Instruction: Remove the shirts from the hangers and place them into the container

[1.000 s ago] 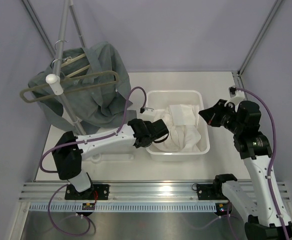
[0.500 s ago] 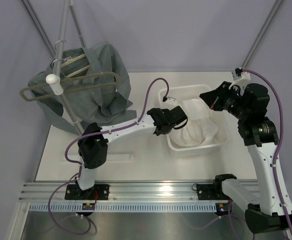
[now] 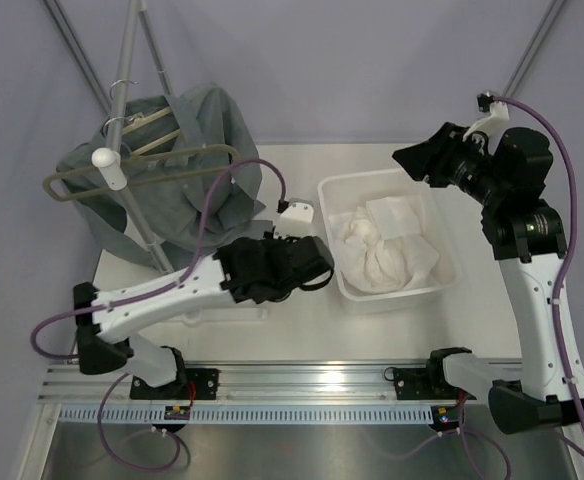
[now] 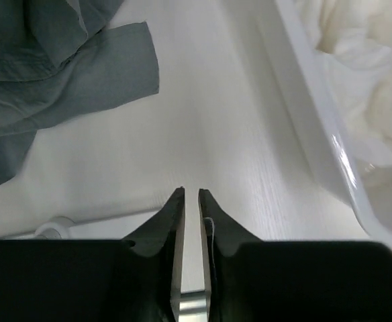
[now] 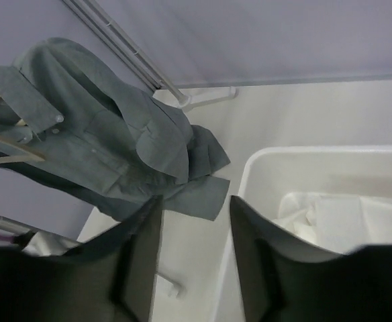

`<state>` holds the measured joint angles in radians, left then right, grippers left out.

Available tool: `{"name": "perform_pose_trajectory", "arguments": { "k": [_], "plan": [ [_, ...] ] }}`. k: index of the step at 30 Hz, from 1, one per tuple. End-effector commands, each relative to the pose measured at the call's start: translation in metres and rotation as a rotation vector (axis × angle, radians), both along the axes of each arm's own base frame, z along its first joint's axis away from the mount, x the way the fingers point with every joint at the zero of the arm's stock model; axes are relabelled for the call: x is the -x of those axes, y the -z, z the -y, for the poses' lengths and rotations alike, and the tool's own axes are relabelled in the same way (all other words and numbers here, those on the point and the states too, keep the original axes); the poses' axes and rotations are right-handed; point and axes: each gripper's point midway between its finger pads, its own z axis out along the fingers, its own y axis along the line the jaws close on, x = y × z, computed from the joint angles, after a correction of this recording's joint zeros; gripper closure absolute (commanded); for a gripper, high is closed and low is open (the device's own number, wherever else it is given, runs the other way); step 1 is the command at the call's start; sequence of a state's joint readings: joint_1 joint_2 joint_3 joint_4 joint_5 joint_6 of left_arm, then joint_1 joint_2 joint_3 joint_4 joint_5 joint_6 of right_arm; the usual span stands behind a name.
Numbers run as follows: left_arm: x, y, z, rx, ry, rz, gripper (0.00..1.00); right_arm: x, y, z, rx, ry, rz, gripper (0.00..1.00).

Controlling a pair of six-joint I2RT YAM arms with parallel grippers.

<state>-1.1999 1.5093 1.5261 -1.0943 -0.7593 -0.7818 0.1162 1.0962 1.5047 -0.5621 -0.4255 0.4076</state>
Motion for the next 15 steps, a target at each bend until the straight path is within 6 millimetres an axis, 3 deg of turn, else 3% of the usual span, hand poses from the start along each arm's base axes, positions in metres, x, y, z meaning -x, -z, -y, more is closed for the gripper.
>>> {"name": "perform_pose_trajectory", "arguments": {
  "k": [1,2,4,5,6,7,8,9,10,12,13,15],
  "plan": [
    [0.042,-0.019,-0.022,0.077,0.010,0.012,0.75,-0.016,-0.036,-0.033,-0.019,-0.146,0.083,0.39],
    [0.052,-0.028,-0.023,0.144,0.045,0.004,0.61,-0.027,-0.048,-0.048,-0.015,-0.218,0.103,0.33],
    [0.078,-0.018,-0.020,0.181,0.139,-0.056,0.51,-0.032,-0.054,-0.077,0.020,-0.317,0.124,0.20],
    [0.086,-0.017,-0.021,0.207,0.164,-0.069,0.45,-0.047,-0.064,-0.091,0.031,-0.346,0.145,0.12],
    [0.094,-0.025,-0.021,0.285,0.195,-0.074,0.43,-0.051,-0.063,-0.100,0.051,-0.372,0.152,0.08],
    [0.106,-0.012,-0.022,0.282,0.235,-0.115,0.42,-0.053,-0.067,-0.114,0.053,-0.407,0.166,0.04],
    [0.110,-0.013,-0.020,0.323,0.252,-0.123,0.41,-0.066,-0.071,-0.125,0.052,-0.434,0.184,0.01],
    [0.115,-0.016,-0.024,0.370,0.263,-0.134,0.40,-0.073,-0.074,-0.130,0.051,-0.441,0.201,0.00],
    [0.124,-0.002,-0.026,0.358,0.286,-0.164,0.40,-0.080,-0.076,-0.135,0.047,-0.451,0.211,0.00],
    [0.132,0.004,-0.028,0.392,0.297,-0.181,0.41,-0.095,-0.079,-0.149,0.032,-0.505,0.250,0.01],
    [0.138,0.018,-0.030,0.364,0.316,-0.203,0.43,-0.098,-0.079,-0.156,0.027,-0.534,0.261,0.01],
    [0.143,0.028,-0.030,0.361,0.311,-0.215,0.47,-0.110,-0.078,-0.171,0.024,-0.567,0.308,0.09]
  ]
}}
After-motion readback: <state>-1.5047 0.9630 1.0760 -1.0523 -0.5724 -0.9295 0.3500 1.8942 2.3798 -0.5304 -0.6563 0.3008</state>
